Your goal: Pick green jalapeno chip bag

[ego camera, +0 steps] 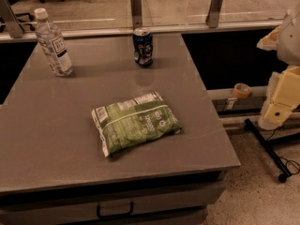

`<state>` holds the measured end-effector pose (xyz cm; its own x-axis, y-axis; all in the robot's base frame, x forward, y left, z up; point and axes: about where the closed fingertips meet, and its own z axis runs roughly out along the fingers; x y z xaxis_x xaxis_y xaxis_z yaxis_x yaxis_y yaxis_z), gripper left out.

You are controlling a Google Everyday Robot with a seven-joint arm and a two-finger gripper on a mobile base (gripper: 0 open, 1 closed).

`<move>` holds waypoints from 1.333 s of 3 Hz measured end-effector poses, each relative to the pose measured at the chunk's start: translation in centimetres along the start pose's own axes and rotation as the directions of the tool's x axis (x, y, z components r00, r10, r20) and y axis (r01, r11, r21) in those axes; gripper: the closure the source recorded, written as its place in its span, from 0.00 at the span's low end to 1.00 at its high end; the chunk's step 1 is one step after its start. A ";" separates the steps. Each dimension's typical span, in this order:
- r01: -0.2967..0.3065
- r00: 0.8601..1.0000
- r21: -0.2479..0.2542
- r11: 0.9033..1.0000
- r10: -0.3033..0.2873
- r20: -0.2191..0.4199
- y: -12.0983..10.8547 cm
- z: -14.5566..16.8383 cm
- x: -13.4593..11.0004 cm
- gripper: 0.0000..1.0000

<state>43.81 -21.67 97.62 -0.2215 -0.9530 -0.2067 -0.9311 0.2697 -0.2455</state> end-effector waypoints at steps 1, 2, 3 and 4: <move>0.000 1.000 0.000 1.000 0.000 0.000 0.0 0.0 0.0 0.00; 0.041 0.998 -0.055 0.998 -0.039 0.044 1.4 1.9 -1.7 0.00; 0.112 0.991 -0.144 0.983 -0.100 0.091 3.7 5.2 -4.3 0.00; 0.202 0.977 -0.200 0.959 -0.181 0.116 5.5 8.6 -6.9 0.00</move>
Offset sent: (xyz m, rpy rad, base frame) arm -0.0096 0.0545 -0.0495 0.1016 0.1146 0.1511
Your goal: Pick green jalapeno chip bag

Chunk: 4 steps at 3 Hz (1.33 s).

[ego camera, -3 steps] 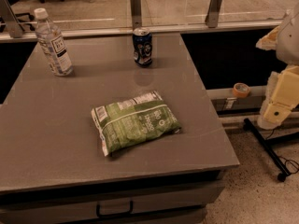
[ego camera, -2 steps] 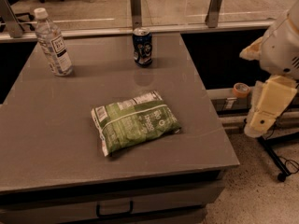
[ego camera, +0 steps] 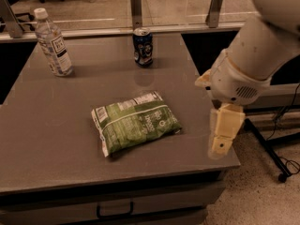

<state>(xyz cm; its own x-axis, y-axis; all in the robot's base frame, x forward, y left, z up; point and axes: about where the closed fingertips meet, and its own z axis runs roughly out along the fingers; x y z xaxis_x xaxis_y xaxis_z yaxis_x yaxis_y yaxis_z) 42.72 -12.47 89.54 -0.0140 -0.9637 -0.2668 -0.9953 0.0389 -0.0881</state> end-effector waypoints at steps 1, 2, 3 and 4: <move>0.054 0.998 -0.033 0.998 -0.055 -0.009 -0.8 3.7 -2.1 0.00; 0.089 0.996 -0.045 0.995 -0.089 0.016 -1.8 6.0 -4.6 0.00; 0.092 0.996 -0.047 0.995 -0.091 0.022 -2.5 7.5 -6.7 0.00; 0.083 0.996 -0.028 0.996 -0.082 0.020 -2.8 8.6 -8.1 0.18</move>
Offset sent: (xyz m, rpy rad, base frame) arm 0.0397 0.0937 -0.0590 0.0363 0.0243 0.1425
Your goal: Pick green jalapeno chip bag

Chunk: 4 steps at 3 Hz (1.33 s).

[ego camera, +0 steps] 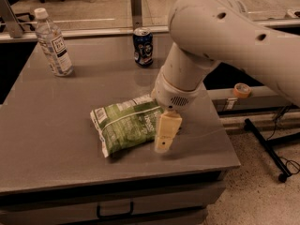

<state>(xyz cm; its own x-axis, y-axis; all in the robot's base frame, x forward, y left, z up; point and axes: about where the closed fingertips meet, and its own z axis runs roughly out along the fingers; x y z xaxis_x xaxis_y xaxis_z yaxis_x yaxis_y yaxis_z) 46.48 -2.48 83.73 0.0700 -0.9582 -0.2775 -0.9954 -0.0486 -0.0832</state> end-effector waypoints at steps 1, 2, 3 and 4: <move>0.018 1.000 0.016 1.000 -0.018 0.017 0.0 0.7 -1.3 0.42; 0.047 0.999 0.039 0.998 -0.048 0.022 0.2 0.6 -2.2 0.64; 0.058 0.997 0.056 0.997 -0.061 0.057 0.2 -1.2 -2.4 0.87; 0.030 0.987 0.055 0.998 -0.039 0.154 0.1 -4.9 -1.2 1.00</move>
Offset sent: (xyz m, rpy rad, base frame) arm -0.0053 0.0335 0.0034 0.0310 -0.0855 0.0629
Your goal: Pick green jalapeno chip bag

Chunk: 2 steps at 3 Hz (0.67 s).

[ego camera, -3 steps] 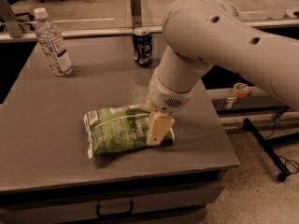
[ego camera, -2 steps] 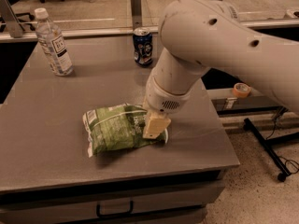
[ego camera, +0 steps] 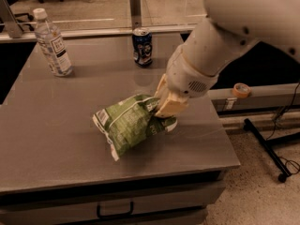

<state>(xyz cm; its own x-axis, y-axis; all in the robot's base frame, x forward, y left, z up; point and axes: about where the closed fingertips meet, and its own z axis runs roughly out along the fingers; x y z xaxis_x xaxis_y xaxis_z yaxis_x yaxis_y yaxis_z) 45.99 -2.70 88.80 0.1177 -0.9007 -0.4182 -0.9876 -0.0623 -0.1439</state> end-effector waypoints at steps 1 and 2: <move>-0.048 0.987 -0.023 0.999 0.051 0.154 -0.2 -4.2 0.5 1.00; -0.048 0.975 -0.029 0.998 0.054 0.216 -0.2 -5.5 -0.9 1.00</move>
Offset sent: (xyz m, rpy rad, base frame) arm -0.0012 -0.0188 0.0290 0.1257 0.0381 -0.0120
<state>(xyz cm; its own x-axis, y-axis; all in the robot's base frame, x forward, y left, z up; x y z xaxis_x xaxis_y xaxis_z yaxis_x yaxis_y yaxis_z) 45.48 -4.22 94.16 0.0843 -0.7884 -0.6093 -0.9948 -0.0312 -0.0972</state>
